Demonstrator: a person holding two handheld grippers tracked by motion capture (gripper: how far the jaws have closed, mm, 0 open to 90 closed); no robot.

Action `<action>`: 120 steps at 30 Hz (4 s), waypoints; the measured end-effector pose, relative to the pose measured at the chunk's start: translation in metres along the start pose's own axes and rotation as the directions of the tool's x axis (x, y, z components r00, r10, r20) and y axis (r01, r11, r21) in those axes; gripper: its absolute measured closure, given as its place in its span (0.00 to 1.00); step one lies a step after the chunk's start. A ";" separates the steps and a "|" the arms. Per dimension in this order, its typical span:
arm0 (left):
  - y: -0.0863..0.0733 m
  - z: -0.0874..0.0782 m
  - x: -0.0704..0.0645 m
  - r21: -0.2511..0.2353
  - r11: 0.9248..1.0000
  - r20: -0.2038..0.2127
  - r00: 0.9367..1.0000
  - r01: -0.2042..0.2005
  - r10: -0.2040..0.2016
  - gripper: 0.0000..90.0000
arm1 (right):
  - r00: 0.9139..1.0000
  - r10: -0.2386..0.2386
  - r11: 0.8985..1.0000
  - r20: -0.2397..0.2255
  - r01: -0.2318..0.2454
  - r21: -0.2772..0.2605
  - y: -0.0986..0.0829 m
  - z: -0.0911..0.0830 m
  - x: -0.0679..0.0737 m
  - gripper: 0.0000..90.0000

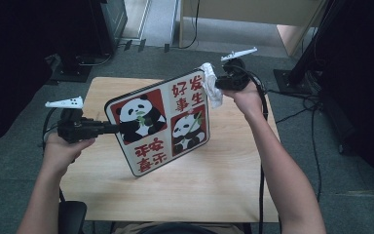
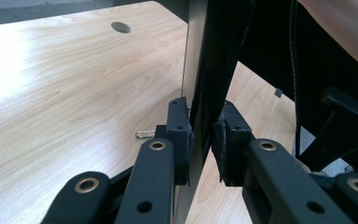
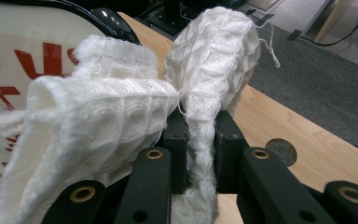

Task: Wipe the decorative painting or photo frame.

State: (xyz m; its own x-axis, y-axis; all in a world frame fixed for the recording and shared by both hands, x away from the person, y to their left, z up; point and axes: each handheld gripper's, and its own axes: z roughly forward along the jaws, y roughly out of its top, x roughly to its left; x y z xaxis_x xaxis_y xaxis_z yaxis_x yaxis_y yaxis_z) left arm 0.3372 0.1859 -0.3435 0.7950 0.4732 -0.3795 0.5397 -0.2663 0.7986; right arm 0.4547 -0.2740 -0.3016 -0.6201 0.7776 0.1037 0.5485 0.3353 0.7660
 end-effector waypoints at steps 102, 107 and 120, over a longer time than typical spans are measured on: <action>0.000 0.000 0.000 0.003 1.000 0.006 1.000 -0.002 0.002 0.87 | 0.993 0.109 0.991 -0.034 -0.106 0.076 -0.079 0.037 -0.007 0.88; 0.000 0.000 0.000 0.003 1.000 0.006 1.000 -0.002 0.002 0.87 | 0.992 0.118 0.990 -0.035 -0.114 0.083 -0.085 0.040 -0.007 0.88; 0.000 0.000 0.000 0.003 1.000 0.007 1.000 -0.004 0.004 0.87 | 0.993 0.108 0.991 -0.041 -0.104 0.083 -0.101 0.047 -0.009 0.88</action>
State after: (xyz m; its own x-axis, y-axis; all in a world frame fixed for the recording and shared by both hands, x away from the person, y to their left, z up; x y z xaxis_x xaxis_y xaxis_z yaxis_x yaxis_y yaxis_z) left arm 0.3371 0.1863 -0.3438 0.7989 0.4665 -0.3797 0.5376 -0.2706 0.7986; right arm 0.4314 -0.2903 -0.4098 -0.5797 0.7868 0.2118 0.6548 0.2951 0.6958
